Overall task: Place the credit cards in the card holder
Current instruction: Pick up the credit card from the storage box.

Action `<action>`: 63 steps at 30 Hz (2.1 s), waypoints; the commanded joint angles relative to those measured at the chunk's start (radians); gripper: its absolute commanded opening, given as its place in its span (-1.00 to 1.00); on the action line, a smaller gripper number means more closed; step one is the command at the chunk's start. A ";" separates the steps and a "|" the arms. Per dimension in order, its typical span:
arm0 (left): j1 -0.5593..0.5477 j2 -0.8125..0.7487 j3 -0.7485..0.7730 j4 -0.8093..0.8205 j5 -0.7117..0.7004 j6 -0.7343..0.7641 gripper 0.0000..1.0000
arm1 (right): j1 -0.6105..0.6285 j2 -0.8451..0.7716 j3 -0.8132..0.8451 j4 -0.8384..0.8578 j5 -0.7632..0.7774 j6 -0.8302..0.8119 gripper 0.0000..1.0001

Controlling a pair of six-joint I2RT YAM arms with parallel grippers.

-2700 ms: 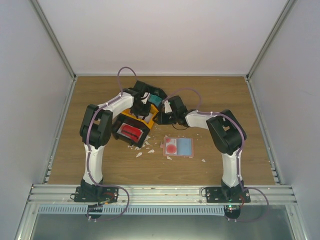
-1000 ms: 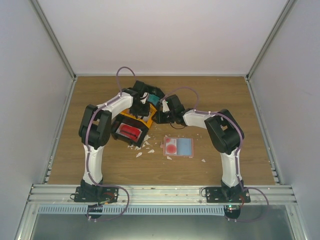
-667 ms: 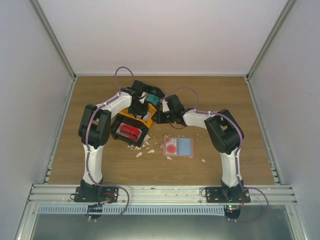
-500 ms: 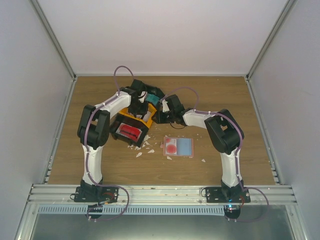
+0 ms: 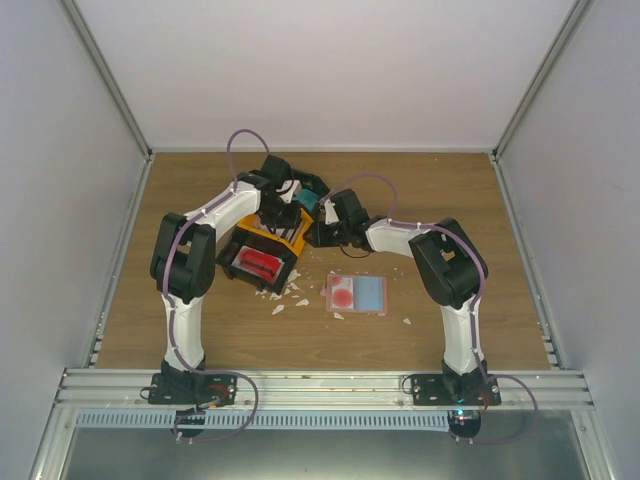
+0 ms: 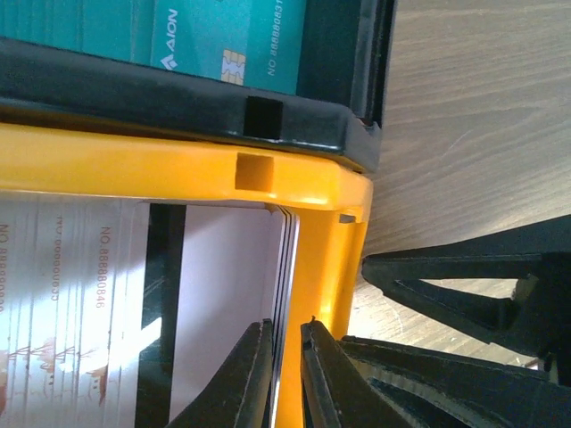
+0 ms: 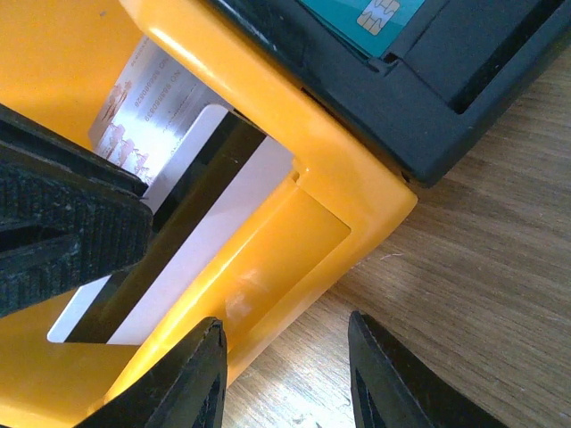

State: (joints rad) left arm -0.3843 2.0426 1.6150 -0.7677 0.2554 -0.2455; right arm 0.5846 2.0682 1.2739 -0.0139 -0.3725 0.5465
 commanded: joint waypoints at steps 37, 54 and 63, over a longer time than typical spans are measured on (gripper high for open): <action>-0.014 0.040 -0.019 0.004 0.144 0.020 -0.26 | 0.001 -0.023 -0.057 0.011 0.048 0.022 -0.23; -0.014 -0.022 -0.015 -0.013 0.160 0.011 -0.66 | -0.003 -0.029 -0.065 0.011 0.052 0.027 -0.23; -0.014 -0.035 -0.014 -0.012 0.172 0.006 -0.75 | -0.003 -0.028 -0.067 0.011 0.052 0.026 -0.23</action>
State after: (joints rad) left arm -0.3855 2.0502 1.5822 -0.7765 0.3698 -0.2356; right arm 0.5831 2.0491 1.2285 0.0376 -0.3485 0.5770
